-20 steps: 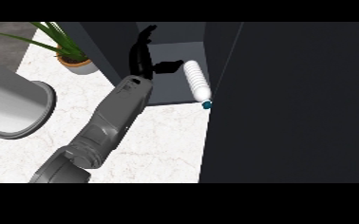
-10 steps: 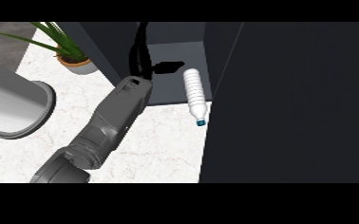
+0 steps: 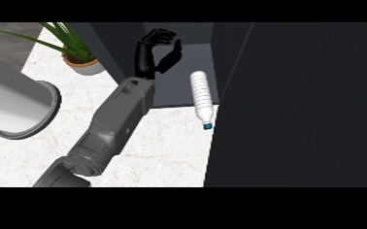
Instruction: Pick up the bottled water, place it into the cabinet and close the cabinet
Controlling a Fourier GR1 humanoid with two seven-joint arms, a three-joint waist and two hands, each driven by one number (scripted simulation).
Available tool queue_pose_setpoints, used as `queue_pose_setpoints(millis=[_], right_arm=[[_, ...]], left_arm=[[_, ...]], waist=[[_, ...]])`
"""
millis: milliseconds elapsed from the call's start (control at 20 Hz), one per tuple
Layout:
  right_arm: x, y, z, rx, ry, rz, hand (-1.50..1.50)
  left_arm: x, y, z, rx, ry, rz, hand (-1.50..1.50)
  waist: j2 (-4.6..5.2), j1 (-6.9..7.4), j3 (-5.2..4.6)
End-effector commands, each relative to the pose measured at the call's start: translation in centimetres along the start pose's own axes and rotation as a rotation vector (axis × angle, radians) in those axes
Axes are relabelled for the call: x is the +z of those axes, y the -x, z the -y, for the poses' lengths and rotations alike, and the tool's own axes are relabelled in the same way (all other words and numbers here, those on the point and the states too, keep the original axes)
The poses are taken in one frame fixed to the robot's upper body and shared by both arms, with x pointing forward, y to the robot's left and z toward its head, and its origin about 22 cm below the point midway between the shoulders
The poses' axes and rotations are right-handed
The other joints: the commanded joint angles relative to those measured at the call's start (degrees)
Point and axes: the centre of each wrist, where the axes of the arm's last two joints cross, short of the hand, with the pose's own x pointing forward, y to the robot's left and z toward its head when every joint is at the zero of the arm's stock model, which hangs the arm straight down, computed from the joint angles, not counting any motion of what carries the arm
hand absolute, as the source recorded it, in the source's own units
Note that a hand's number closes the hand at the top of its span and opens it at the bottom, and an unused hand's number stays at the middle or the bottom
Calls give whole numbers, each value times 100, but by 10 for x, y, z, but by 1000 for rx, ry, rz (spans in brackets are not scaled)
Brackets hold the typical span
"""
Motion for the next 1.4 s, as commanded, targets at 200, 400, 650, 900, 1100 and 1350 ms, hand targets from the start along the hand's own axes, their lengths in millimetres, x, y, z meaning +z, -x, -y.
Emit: queue_pose_setpoints(millis=[200, 400, 650, 900, 1100, 1350], right_arm=[[4, -17, -3, -18, 16, 10, -150], [7, -30, 3, 11, 38, 30, -150], [9, -25, 5, 38, 68, 18, -150], [7, -12, 7, 68, 66, 14, -150], [7, -25, 5, 67, 44, 14, -150], [3, -20, 3, 89, -3, -10, 150]], left_arm=[[-2, -8, 0, 256, 118, 55, 150], [12, 4, -3, 342, 173, 31, 150], [33, 4, -1, 460, 284, -15, 150], [74, 12, -13, 531, 267, -21, 150], [89, 2, -32, 550, 249, 14, 150], [132, -13, -67, 574, 277, -28, 150]], waist=[[-77, 187, 5], [-92, 193, 3], [-159, 329, 10], [-195, 536, 17], [-191, 571, 6], [-181, 606, 4]])
